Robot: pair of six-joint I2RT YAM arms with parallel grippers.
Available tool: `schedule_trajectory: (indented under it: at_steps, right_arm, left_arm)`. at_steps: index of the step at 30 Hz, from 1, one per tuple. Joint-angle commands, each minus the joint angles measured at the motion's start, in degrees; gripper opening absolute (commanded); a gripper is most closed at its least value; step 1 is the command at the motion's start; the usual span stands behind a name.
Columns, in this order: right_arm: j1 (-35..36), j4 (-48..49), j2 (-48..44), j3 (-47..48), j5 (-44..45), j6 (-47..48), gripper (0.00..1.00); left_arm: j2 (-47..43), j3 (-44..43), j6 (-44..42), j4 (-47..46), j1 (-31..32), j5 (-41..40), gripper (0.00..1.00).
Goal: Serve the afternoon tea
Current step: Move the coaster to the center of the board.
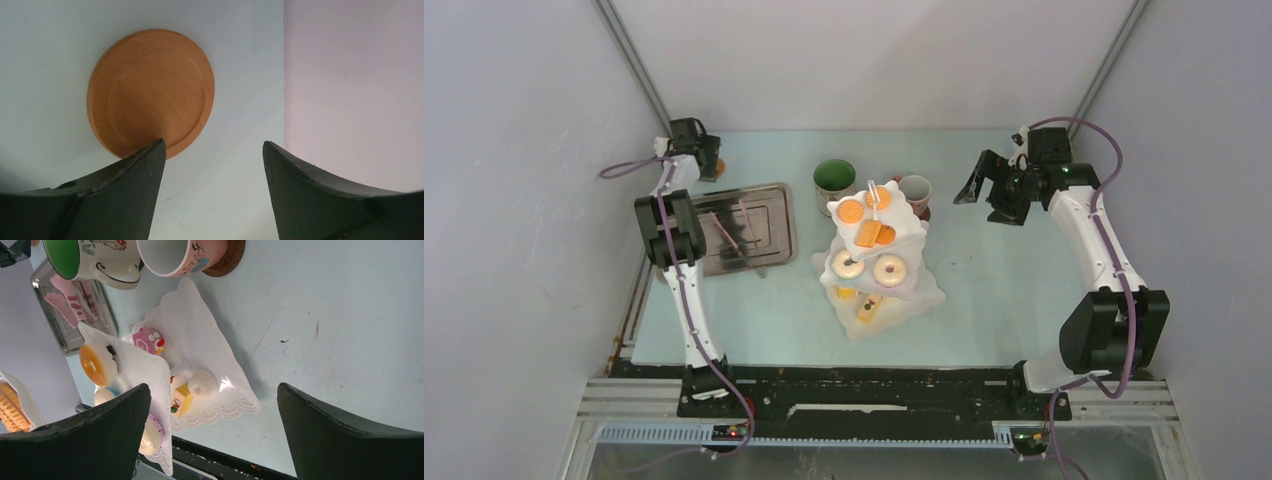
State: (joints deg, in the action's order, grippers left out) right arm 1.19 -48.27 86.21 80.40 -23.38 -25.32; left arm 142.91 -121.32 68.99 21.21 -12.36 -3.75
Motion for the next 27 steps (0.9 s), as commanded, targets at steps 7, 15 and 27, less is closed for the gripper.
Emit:
schedule_trajectory:
  at_steps: [7,15,27]
  right_arm:
    - [-0.67,-0.38,-0.32,0.81,-0.34,0.54,1.00]
    - [-3.06,-0.63,-1.11,0.81,-0.71,1.33,1.00]
    - [-3.53,-1.09,-4.22,-0.53,-0.70,2.46,1.00]
  left_arm:
    - [0.33,3.21,5.75,2.88,4.26,6.34,0.81]
    - [-1.17,4.16,5.76,4.33,8.65,8.52,0.82]
    - [-0.96,3.69,5.57,3.65,15.90,13.20,0.83]
